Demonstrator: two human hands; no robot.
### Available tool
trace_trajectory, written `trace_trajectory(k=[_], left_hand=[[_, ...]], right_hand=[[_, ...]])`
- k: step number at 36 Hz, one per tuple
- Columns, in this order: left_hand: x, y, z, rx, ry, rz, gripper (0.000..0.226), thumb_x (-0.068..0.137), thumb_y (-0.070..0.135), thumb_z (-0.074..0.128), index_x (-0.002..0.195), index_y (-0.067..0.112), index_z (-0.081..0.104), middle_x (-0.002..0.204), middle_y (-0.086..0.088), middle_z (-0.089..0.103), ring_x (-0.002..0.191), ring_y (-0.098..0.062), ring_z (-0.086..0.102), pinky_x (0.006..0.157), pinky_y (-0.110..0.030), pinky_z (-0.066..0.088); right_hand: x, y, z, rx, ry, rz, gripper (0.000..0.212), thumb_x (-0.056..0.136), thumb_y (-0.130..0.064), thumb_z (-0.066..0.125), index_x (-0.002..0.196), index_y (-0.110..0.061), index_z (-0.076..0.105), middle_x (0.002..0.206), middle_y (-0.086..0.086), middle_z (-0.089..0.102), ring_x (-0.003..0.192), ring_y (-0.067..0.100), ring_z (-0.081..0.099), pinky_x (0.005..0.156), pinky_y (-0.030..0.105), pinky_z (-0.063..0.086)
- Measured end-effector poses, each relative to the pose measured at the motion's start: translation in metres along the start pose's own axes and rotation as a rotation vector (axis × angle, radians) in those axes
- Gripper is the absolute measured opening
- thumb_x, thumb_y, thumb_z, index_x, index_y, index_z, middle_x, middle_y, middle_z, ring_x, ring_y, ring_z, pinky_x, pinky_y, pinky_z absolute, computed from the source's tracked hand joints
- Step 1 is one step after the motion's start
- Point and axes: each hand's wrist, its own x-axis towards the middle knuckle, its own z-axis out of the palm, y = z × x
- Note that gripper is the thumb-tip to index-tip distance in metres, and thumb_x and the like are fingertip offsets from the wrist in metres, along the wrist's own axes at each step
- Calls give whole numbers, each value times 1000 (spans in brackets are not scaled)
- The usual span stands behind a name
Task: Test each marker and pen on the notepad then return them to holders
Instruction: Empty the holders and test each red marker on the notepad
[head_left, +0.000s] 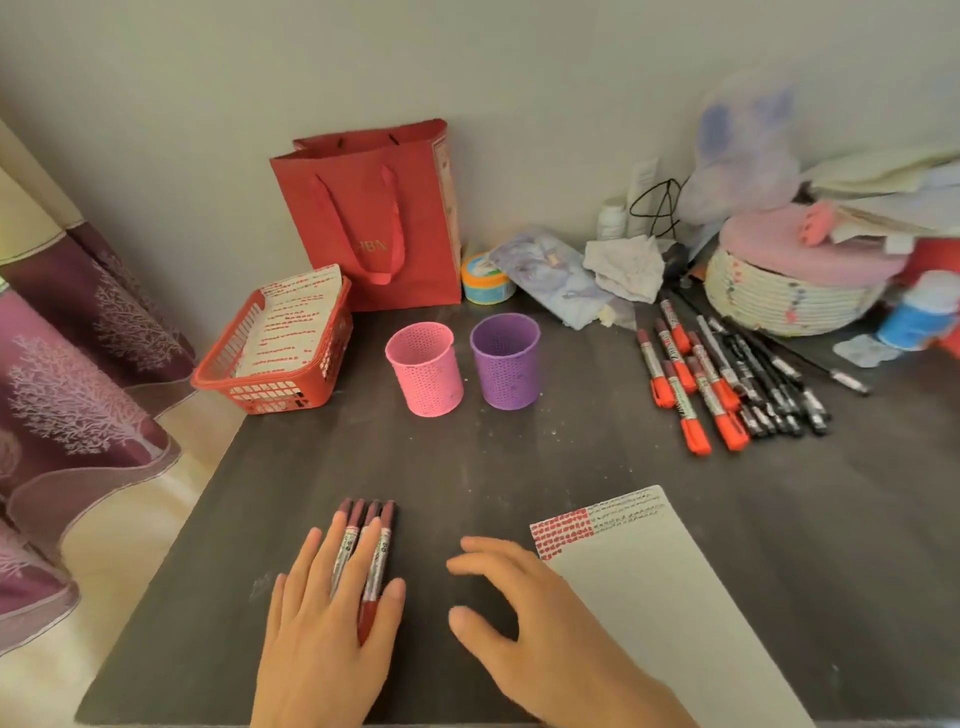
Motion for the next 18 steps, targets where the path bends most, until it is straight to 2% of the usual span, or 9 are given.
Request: trace_trajectory(k=[3, 6, 9, 12, 14, 15, 16, 17, 18], left_hand=[[12, 19, -4, -75, 50, 100, 64, 88, 68, 27, 147, 45, 38, 159, 9, 27, 148, -19, 23, 115, -53, 26], [29, 49, -1, -93, 86, 235, 68, 84, 61, 36, 142, 30, 52, 153, -2, 43, 140, -29, 40, 107, -58, 38], [52, 89, 11, -158, 38, 361, 62, 87, 63, 36, 143, 39, 48, 158, 8, 29, 146, -20, 29, 115, -49, 32], [77, 131, 29, -194, -85, 488, 57, 95, 58, 46, 149, 46, 31, 161, 18, 8, 150, -9, 12, 122, -33, 13], [95, 162, 39, -191, -141, 542, 57, 97, 56, 43, 151, 46, 26, 162, 19, 6, 149, -6, 11, 121, -27, 12], [104, 178, 42, -196, -163, 555, 56, 97, 56, 42, 150, 46, 26, 162, 18, 9, 148, -6, 13, 120, -26, 14], [114, 192, 45, -205, -187, 556, 56, 98, 55, 41, 150, 46, 26, 162, 17, 12, 148, -7, 16, 119, -26, 17], [124, 206, 48, -209, -210, 554, 55, 98, 54, 41, 150, 46, 25, 162, 16, 15, 147, -8, 19, 118, -27, 20], [134, 219, 51, -206, -229, 554, 55, 99, 53, 41, 151, 45, 24, 161, 14, 17, 146, -10, 22, 117, -28, 23]], right_hand=[[-8, 14, -48, 76, 173, -3, 42, 89, -58, 51, 129, -44, 57, 135, -39, 48, 129, -16, 41, 106, 9, 32], [-20, 41, -96, -29, 347, 45, 31, 95, -43, 60, 126, -41, 60, 129, -36, 53, 128, -17, 41, 108, 10, 31], [-38, 72, -133, -180, 373, 109, 36, 89, -48, 64, 124, -53, 55, 133, -41, 42, 132, -19, 29, 108, 9, 27], [-57, 96, -148, -299, 295, 132, 41, 81, -58, 65, 119, -64, 51, 142, -41, 30, 140, -15, 18, 114, 21, 24], [-67, 103, -147, -410, 265, 137, 33, 82, -64, 58, 114, -64, 56, 145, -32, 39, 141, -5, 32, 113, 25, 33], [-70, 106, -144, -445, 267, 132, 27, 86, -68, 50, 109, -62, 63, 140, -24, 52, 134, 1, 48, 106, 28, 44], [-70, 101, -144, -471, 267, 143, 32, 91, -70, 39, 102, -60, 67, 132, -18, 62, 125, 7, 59, 96, 32, 53], [-69, 102, -140, -504, 304, 122, 38, 93, -71, 33, 98, -60, 69, 126, -16, 67, 117, 9, 65, 88, 36, 57], [-69, 100, -138, -513, 329, 147, 34, 91, -71, 37, 95, -60, 69, 122, -17, 69, 114, 9, 67, 84, 37, 59]])
